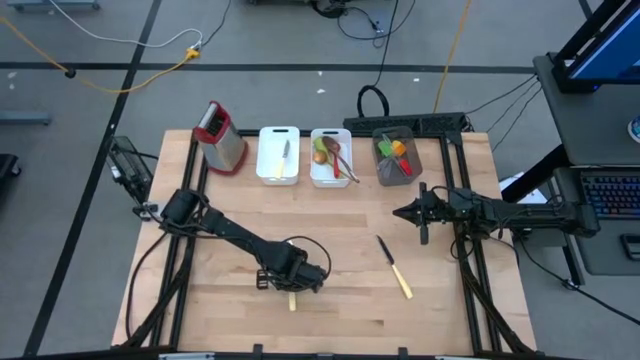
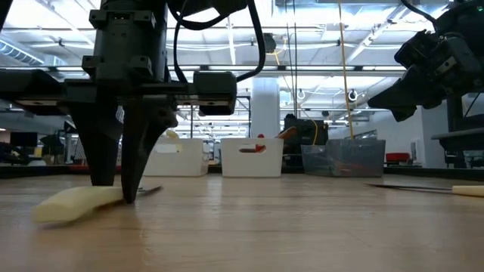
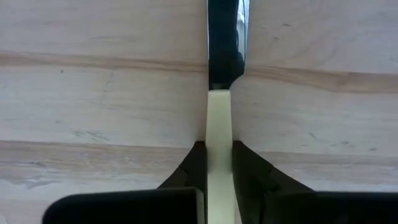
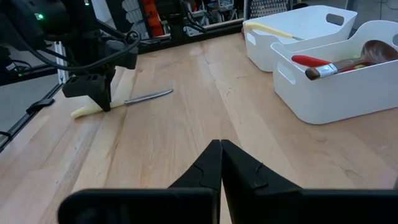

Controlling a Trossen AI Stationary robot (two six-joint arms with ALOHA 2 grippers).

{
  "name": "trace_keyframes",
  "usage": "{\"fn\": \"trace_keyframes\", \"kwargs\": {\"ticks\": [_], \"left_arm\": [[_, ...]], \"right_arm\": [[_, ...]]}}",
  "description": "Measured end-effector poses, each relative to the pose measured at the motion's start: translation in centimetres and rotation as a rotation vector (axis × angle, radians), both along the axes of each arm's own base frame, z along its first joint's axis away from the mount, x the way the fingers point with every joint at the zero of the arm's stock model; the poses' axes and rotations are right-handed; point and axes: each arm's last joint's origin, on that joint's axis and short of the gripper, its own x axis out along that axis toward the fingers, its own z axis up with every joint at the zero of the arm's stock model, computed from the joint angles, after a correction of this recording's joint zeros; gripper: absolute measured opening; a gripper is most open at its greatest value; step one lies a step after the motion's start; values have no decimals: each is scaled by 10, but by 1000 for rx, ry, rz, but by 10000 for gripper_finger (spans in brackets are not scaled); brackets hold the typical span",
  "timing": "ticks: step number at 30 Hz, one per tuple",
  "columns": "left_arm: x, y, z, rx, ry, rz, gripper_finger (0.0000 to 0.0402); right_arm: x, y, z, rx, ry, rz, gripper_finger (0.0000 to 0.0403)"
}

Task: Pick & Place Kitchen Items
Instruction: Put the yellow table knife into the left white bin

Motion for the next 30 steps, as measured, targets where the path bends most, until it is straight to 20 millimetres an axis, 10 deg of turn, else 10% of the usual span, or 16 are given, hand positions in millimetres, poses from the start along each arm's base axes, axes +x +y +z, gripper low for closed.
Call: {"fn": "trace_keyframes", "kwargs": {"ticks": [30], "left_arm": [[-7,10,33,198,-126,-54,34]], "right_arm": [[0,0,0,-1,1,-2,0]]}}
